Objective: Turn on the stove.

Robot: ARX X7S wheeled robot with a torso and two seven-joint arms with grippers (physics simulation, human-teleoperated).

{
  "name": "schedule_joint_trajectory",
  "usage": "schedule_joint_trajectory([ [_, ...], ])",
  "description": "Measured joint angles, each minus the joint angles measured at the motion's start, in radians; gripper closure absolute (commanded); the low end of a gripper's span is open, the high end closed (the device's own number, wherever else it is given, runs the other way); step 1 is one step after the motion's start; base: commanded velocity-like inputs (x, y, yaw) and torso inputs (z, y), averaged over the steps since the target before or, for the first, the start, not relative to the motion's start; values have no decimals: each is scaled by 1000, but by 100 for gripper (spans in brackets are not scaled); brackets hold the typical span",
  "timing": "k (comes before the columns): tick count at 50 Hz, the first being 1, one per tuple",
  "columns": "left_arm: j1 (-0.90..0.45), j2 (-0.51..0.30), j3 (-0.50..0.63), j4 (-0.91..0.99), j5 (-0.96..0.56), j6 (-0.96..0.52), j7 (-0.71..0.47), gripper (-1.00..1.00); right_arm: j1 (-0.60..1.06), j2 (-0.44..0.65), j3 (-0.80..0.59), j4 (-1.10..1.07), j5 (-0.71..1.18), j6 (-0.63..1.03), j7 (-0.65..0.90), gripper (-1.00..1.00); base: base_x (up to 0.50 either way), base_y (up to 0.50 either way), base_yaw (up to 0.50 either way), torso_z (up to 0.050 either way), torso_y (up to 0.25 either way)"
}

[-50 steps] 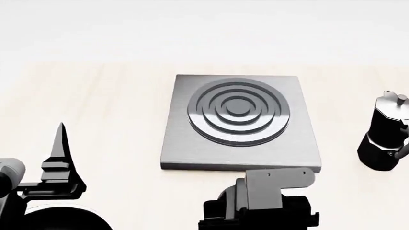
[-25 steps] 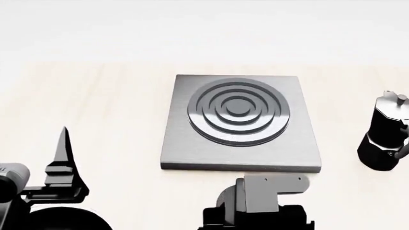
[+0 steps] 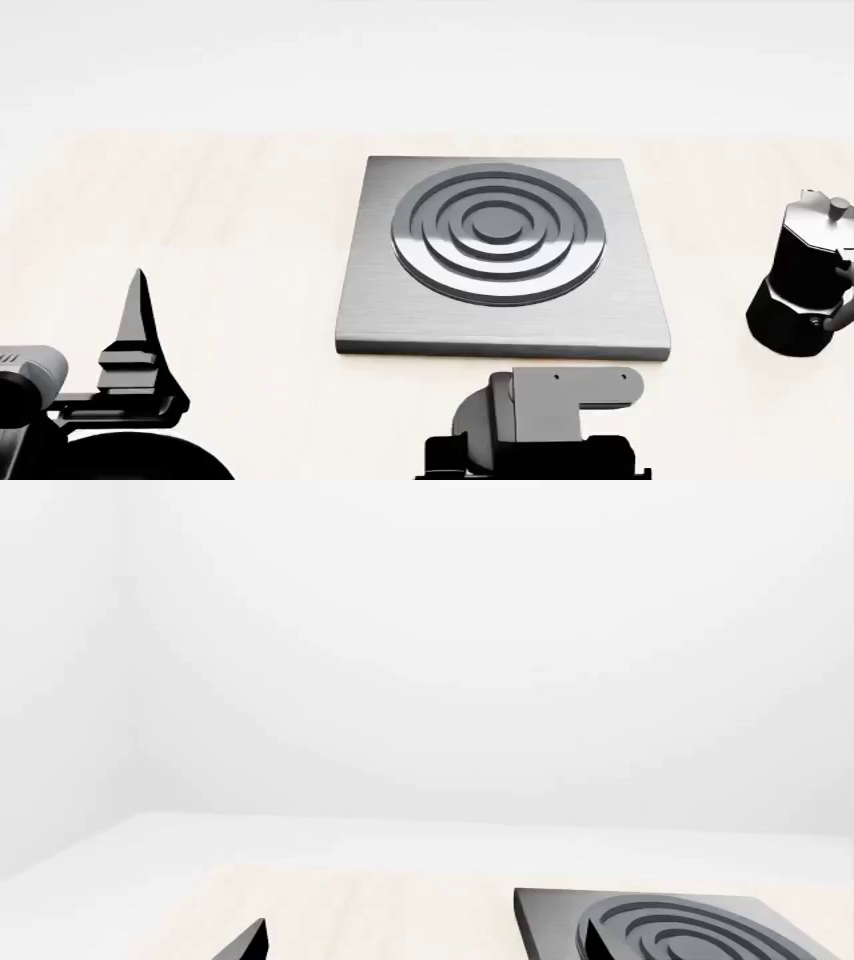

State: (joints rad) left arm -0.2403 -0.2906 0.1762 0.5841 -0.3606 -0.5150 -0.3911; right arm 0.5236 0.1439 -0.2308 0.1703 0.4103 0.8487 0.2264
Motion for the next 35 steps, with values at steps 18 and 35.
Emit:
schedule_joint_trajectory([
  [18, -4, -5, 5, -7, -5, 6, -5, -100, -10, 1, 17, -8, 39, -8, 27, -100, 0, 0, 0, 0, 0],
  [35, -2, -11, 4, -6, -13, 9, -12, -100, -74, 43, 60, -102, 58, 36, 94, -100, 0, 0, 0, 0, 0],
])
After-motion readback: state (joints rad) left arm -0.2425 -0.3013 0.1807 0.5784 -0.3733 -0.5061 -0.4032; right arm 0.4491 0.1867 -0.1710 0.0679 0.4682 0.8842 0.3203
